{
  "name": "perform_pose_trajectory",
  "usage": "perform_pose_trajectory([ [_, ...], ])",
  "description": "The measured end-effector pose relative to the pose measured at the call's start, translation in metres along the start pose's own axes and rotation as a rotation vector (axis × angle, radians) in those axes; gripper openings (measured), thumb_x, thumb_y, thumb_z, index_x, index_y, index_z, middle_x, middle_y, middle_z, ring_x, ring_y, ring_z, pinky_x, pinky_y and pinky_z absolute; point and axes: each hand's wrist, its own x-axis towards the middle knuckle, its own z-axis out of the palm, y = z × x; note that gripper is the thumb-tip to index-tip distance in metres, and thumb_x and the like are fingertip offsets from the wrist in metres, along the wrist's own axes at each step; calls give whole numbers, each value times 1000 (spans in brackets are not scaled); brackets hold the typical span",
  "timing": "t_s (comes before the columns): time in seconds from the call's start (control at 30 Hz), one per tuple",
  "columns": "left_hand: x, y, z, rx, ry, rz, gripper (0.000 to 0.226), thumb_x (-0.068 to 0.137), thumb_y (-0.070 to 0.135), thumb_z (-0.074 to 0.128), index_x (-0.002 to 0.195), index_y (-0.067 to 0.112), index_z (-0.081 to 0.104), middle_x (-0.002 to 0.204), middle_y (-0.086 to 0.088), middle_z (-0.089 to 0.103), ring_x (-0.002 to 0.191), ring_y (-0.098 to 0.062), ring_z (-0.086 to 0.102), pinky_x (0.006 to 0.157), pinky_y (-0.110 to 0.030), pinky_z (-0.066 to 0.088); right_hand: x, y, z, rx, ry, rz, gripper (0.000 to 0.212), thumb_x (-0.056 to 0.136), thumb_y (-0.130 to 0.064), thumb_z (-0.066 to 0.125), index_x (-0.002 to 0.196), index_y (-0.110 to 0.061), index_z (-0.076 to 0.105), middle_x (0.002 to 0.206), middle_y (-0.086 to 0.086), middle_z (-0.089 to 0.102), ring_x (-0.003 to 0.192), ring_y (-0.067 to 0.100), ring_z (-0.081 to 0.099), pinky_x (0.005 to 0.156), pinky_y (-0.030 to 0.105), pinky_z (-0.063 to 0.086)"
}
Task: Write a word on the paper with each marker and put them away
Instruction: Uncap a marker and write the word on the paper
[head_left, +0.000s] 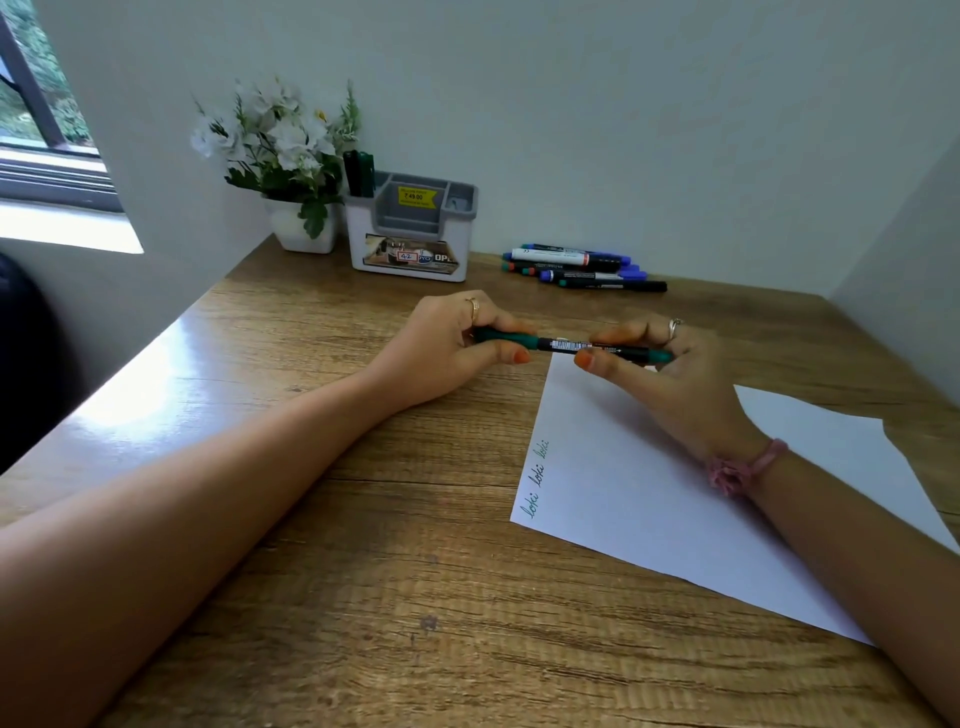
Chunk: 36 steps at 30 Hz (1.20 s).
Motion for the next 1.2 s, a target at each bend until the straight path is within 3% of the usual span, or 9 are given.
perform_pose_trajectory([
  [0.23, -1, 4, 2, 117, 29, 79, 30, 79, 19, 72, 109, 18, 69, 91, 13, 60, 82, -1, 57, 76, -6, 44, -3, 4, 2, -118, -66, 14, 13, 70, -28, 75, 82, -25, 72, 76, 9, 70, 66, 25, 59, 63, 28, 47],
  [0.33, -2, 5, 3, 146, 43, 123, 27, 79, 16, 72, 106, 15, 70, 90, 10, 59, 81, 1, 58, 76, -7, 45, -3, 6, 1, -116, -93, 15, 8, 76, -23, 73, 83, -19, 73, 72, 3, 71, 64, 22, 59, 62, 23, 46],
  [0.43, -1, 6, 4, 187, 59, 172, 22, 79, 14, 72, 100, 8, 71, 84, 14, 53, 80, 19, 51, 70, 3, 37, -3, 9, 0, -137, -126, 24, 11, 82, -25, 67, 81, -15, 73, 69, -6, 71, 60, 12, 59, 59, 17, 46],
  [0.53, 0, 9, 2, 161, 78, 194, 22, 77, 16, 73, 99, 14, 71, 83, 16, 55, 74, 10, 54, 69, -1, 41, -2, 8, 0, -134, -130, 30, 13, 86, -23, 63, 76, -19, 71, 70, -8, 72, 58, 3, 58, 60, 10, 43],
  [0.6, 0, 11, -3, 41, 84, 127, 23, 76, 17, 74, 98, 22, 69, 85, 17, 61, 75, -2, 60, 69, -12, 49, -2, 7, 1, -80, -135, 62, 10, 86, -22, 63, 80, -22, 71, 73, -6, 73, 61, 3, 60, 64, 11, 47],
  [0.77, 0, 17, -6, -654, 126, -160, 32, 73, -2, 71, 98, 13, 57, 91, -1, 69, 89, -15, 69, 78, -23, 55, -1, 7, 3, -56, -227, 112, 24, 75, -40, 65, 91, -24, 73, 87, 5, 74, 76, 16, 62, 72, 28, 48],
  [0.87, 4, 16, -13, -854, 255, -247, 33, 77, -2, 66, 105, 11, 54, 94, -3, 69, 91, -16, 69, 76, -26, 57, 0, 8, 3, -59, -251, 156, 33, 69, -40, 69, 99, -29, 69, 93, -7, 73, 85, 3, 64, 74, 11, 47],
  [1.0, 11, 9, -37, -776, 404, -185, 27, 84, 3, 63, 108, 12, 56, 103, -6, 66, 99, -19, 67, 82, -33, 57, 2, 12, 2, -125, -267, 150, 36, 77, -21, 73, 112, -21, 64, 99, -9, 70, 83, -7, 63, 76, 9, 47],
  [1.2, 29, 10, -90, -470, 705, 21, 30, 86, 6, 64, 114, 15, 56, 88, 7, 69, 88, -12, 68, 78, -29, 57, 2, 14, 1, -179, -288, 140, 39, 82, -14, 70, 119, -19, 61, 103, -11, 68, 86, -6, 63, 77, 9, 46],
])
